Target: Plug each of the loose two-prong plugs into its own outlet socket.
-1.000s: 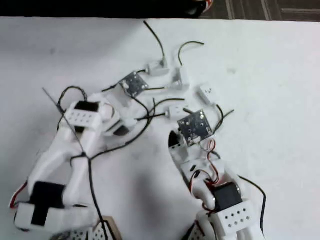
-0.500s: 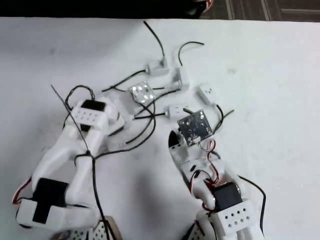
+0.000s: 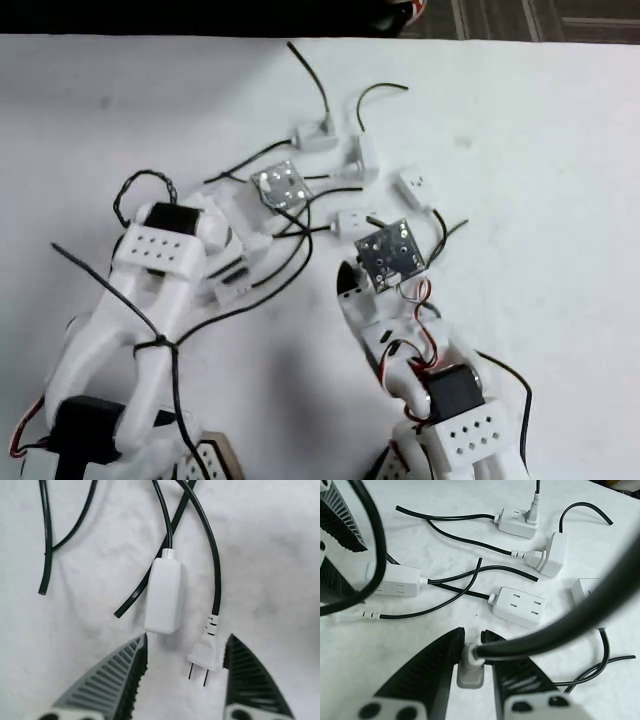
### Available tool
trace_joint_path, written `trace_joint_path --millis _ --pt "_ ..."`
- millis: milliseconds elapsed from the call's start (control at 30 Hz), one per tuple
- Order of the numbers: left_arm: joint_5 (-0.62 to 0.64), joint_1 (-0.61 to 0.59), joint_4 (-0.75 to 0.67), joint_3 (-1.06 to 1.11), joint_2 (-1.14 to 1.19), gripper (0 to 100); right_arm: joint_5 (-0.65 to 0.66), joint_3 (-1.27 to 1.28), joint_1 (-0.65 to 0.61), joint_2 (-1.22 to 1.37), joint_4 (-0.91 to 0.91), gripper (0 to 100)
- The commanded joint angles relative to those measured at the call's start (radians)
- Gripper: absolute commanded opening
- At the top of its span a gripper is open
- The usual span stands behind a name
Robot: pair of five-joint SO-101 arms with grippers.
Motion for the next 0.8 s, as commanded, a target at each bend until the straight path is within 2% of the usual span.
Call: trace_joint_path --millis 0,133,400,633,767 --pt "-0.015 0.012 0.028 -0.005 -0.041 25 0.006 -0.006 0.013 -0.005 -0.001 1.7" --pt "-0.015 0.028 -0.014 0.06 -0.039 26 0.006 -0.006 0.013 -0.005 -0.001 1.7" --pt "-0.014 0.024 -0.212 0.193 -0.039 28 0.006 -0.006 0.013 -0.005 -0.001 1.7" --pt "-0.008 -0.001 -0.304 0.196 -0.036 28 0.006 0.005 0.013 -0.005 -0.001 1.7" --pt "-0.008 -0.004 -0.322 0.143 0.073 28 0.006 0.005 0.013 -0.005 -0.001 1.7"
